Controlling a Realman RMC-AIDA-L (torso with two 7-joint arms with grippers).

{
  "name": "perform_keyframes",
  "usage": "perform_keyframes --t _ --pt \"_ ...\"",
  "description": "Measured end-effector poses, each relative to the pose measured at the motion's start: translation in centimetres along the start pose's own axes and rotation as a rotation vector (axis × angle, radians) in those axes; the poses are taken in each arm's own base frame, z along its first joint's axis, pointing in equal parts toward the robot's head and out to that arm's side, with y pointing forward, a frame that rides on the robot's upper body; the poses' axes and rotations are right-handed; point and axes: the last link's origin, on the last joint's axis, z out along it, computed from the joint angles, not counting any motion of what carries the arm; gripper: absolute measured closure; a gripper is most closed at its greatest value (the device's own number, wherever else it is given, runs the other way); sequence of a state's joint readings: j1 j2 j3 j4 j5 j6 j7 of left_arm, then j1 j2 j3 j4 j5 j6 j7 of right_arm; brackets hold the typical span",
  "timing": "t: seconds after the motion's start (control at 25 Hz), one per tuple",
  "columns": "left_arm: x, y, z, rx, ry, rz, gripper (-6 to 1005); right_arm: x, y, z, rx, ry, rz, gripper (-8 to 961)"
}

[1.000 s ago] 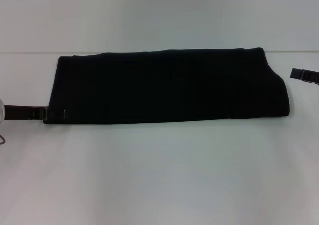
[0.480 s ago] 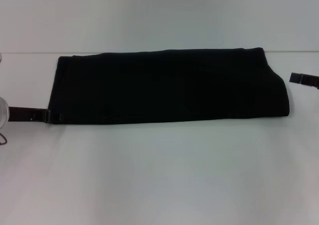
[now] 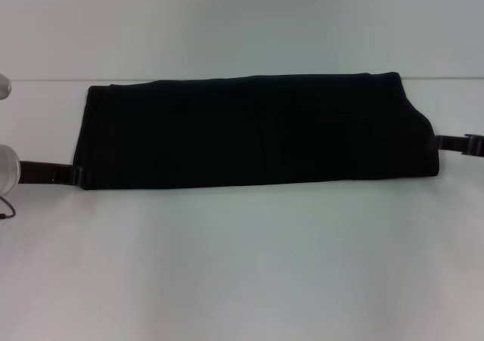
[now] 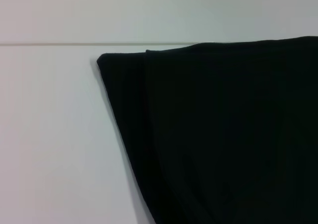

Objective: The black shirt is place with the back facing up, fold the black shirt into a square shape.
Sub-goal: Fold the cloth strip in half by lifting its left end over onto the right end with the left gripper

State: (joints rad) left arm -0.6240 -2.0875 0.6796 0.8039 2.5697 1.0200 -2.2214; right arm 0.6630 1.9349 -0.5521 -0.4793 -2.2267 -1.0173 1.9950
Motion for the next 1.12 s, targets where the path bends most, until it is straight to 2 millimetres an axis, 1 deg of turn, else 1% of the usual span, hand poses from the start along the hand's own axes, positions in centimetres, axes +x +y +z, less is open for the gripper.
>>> perform_keyframes --t 0.08,0.24,0.4,0.48,0.68,0.92,1.12 --pt "0.1 0.1 0.0 -0.001 0.001 0.003 931 0.3 0.3 0.7 0.012 0.014 -0.003 361" --pt "0.4 0.2 0.0 -0.003 0.003 0.01 962 0.6 0.7 1.9 0.039 0.025 -0.018 361" --pt "0.7 0.2 0.0 -0.002 0.007 0.017 993 0.8 0.9 2.1 0.04 0.026 -0.015 360" --pt "0.7 0.2 0.0 -0.002 0.007 0.021 990 0.9 1.0 2.2 0.041 0.025 -0.014 360" --pt "0.7 0.2 0.0 -0.002 0.007 0.024 984 1.2 1.3 2.6 0.045 0.023 -0.035 458" --pt "0.8 0.2 0.0 -0.002 0.008 0.029 976 1.2 1.3 2.6 0.042 0.023 -0.037 687" --pt "0.8 0.2 0.0 -0.002 0.008 0.038 970 1.5 1.0 2.4 0.05 0.017 -0.028 826"
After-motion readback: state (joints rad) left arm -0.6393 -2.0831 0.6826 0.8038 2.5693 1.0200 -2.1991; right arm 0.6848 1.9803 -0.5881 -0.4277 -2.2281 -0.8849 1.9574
